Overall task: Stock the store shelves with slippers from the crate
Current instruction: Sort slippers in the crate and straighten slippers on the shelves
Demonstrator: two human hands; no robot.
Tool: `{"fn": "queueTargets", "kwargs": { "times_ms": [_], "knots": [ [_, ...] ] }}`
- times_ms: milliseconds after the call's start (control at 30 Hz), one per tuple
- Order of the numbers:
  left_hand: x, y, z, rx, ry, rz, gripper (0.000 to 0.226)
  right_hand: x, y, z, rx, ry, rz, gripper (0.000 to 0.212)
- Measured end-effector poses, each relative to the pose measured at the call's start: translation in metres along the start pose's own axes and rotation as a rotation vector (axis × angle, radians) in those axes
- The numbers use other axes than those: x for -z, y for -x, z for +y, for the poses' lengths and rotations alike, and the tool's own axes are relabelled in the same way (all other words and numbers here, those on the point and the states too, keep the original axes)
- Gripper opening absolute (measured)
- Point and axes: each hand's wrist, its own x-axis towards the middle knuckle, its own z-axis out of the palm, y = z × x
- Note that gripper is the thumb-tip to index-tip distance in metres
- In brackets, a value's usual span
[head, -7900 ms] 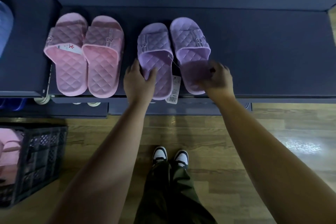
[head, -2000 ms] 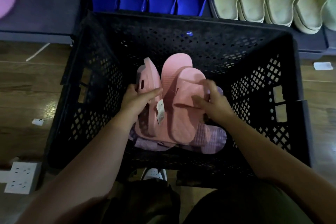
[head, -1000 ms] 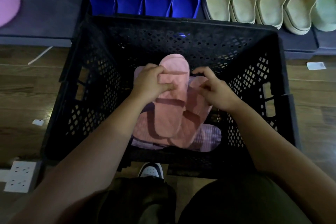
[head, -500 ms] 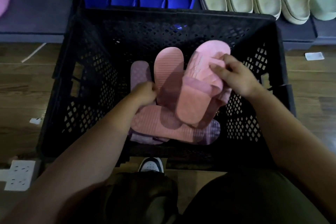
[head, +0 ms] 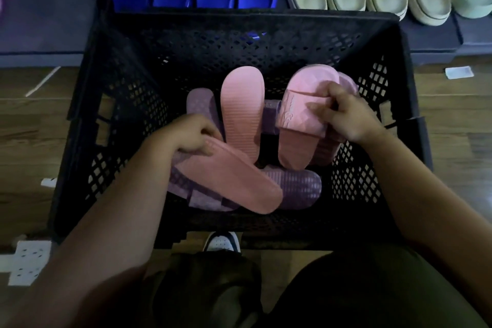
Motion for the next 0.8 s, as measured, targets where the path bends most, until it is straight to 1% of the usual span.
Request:
{"fn": "queueTargets", "kwargs": {
  "times_ms": [67,133,233,333,367,433,467,500,567,600,633,700,733,800],
  "knots": [
    [0.022,0.013,0.006,-0.014,-0.007,0.094,0.044,-0.004,0.000,0.001,-0.017,-0.016,0.006,0.037],
    [0.043,0.025,0.009,-0.014,-0.022,0.222,0.051,-0.006,-0.001,0.001,-0.033,-0.021,0.016,0.038],
    [0.060,0.033,0.010,-0.037,-0.017,0.362,0.050,-0.006,-0.002,0.001,-0.029,-0.021,0.034,0.039],
    [0.054,0.030,0.006,0.036,-0.031,0.369,0.046,-0.008,-0.003,0.001,-0.025,-0.012,0.043,0.040],
    [0.049,0.028,0.004,0.083,-0.005,0.359,0.041,-0.009,-0.003,0.000,-0.022,-0.005,0.040,0.040],
    [0.040,0.022,-0.003,0.184,0.076,0.360,0.025,-0.009,-0.003,-0.001,-0.019,0.013,0.034,0.041],
    [0.036,0.019,-0.006,0.229,0.090,0.368,0.021,-0.010,-0.004,-0.001,-0.017,0.020,0.033,0.041],
    [0.031,0.016,-0.010,0.276,0.055,0.360,0.029,-0.010,-0.004,-0.001,-0.014,0.022,0.032,0.041],
    [0.019,0.013,-0.014,0.368,-0.047,0.328,0.061,-0.011,-0.004,-0.001,-0.005,0.019,0.037,0.040],
    [0.012,0.010,-0.016,0.397,-0.051,0.330,0.070,-0.011,-0.005,-0.001,-0.002,0.015,0.041,0.040],
    [0.005,0.009,-0.017,0.418,-0.023,0.349,0.073,-0.012,-0.005,-0.002,-0.001,0.012,0.044,0.039],
    [-0.002,0.008,-0.018,0.433,0.055,0.418,0.069,-0.012,-0.005,-0.002,-0.005,0.014,0.046,0.040],
    [-0.002,0.008,-0.020,0.416,0.087,0.443,0.063,-0.012,-0.005,-0.002,-0.006,0.016,0.047,0.040],
    [0.003,0.010,-0.024,0.332,0.159,0.446,0.047,-0.012,-0.005,-0.001,-0.007,0.018,0.051,0.040]
  ]
}}
